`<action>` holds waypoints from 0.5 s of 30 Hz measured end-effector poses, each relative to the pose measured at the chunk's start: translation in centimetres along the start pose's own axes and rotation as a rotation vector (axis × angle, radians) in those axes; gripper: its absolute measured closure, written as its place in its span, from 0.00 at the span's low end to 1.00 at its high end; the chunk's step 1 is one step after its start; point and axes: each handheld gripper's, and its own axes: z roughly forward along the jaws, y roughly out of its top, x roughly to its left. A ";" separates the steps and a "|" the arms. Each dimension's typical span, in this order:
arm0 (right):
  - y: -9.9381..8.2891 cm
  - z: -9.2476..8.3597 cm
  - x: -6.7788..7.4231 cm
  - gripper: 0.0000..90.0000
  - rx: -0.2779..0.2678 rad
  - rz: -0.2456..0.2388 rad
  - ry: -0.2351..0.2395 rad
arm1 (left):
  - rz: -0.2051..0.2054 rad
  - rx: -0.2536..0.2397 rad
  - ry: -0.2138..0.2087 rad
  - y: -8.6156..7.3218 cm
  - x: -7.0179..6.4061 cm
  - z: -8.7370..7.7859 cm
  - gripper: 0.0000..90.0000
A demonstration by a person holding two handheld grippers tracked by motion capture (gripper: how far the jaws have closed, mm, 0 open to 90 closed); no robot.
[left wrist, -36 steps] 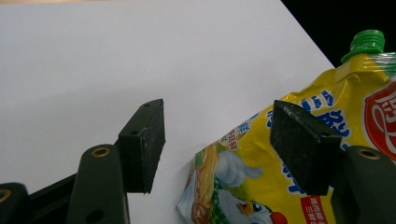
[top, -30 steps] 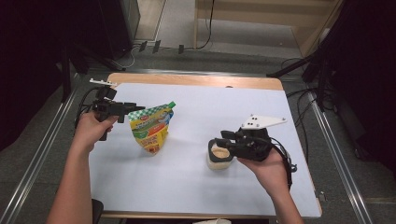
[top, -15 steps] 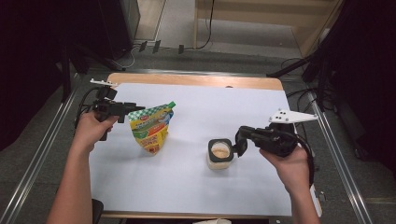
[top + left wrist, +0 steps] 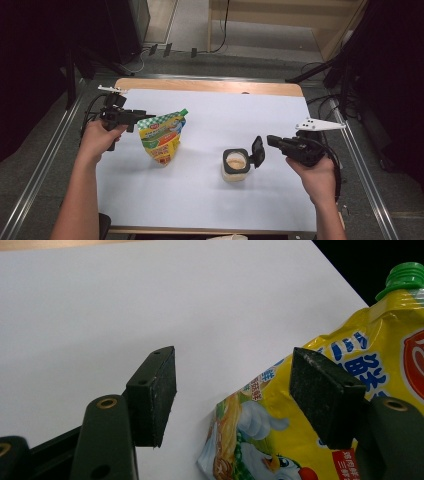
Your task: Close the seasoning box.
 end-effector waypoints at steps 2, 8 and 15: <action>-0.3 0.6 -0.2 1.00 0.011 0.003 0.010 | 0.001 0.004 0.002 0.0 0.0 0.0 0.40; -0.9 1.7 -0.3 1.00 0.032 0.028 0.032 | -0.002 -0.005 0.001 0.0 0.0 -0.1 0.40; -0.8 2.2 0.3 1.00 0.048 0.019 0.046 | -0.002 -0.003 -0.001 0.0 0.0 -0.1 0.40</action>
